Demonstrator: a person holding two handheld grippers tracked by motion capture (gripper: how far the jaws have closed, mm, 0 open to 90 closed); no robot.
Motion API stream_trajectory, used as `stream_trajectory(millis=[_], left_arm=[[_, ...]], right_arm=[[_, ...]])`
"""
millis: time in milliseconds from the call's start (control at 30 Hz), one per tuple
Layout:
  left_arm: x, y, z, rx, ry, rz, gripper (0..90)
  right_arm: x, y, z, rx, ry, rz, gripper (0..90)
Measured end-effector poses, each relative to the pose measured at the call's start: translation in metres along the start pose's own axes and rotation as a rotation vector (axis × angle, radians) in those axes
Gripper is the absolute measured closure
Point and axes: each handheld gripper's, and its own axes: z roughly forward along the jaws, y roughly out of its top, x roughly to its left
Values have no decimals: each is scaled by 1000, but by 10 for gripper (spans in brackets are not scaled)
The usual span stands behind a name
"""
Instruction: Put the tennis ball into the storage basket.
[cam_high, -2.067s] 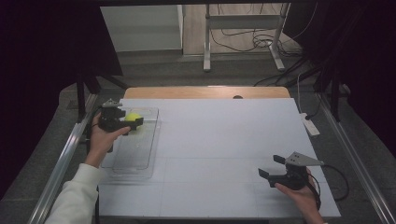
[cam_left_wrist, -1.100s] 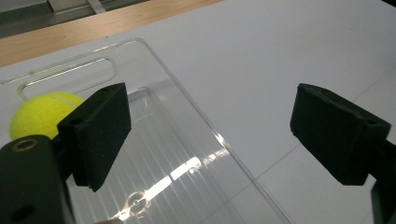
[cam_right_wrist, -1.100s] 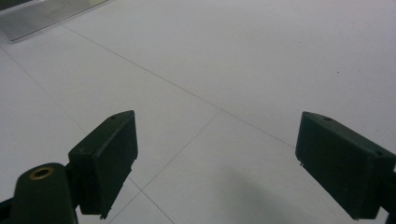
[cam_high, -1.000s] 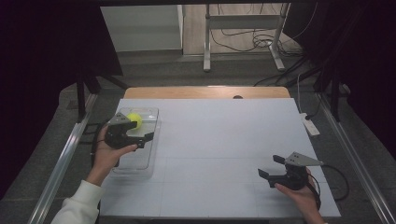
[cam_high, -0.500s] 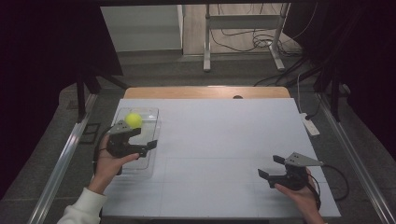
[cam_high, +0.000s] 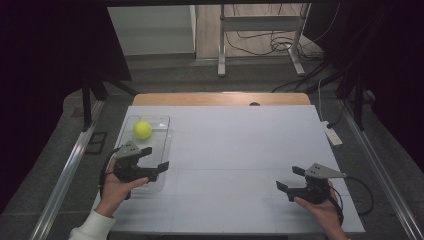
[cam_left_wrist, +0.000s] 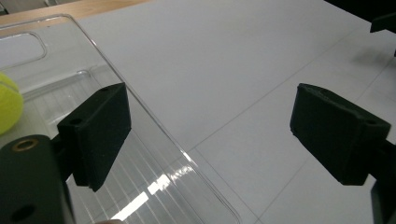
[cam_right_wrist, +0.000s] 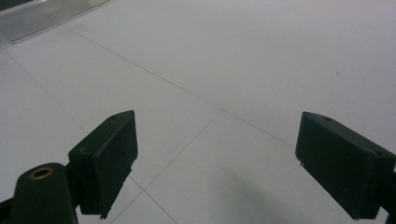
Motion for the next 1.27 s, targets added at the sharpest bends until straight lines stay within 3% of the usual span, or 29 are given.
stream_trajectory(millis=[600,1267], left_arm=[[-4,-24,0,14,10,-12,132],[-5,-26,1,6,11,-8,131]], right_arm=[[1,0,0,0,0,-6,128],[-2,1,-3,-20,10,6,127]])
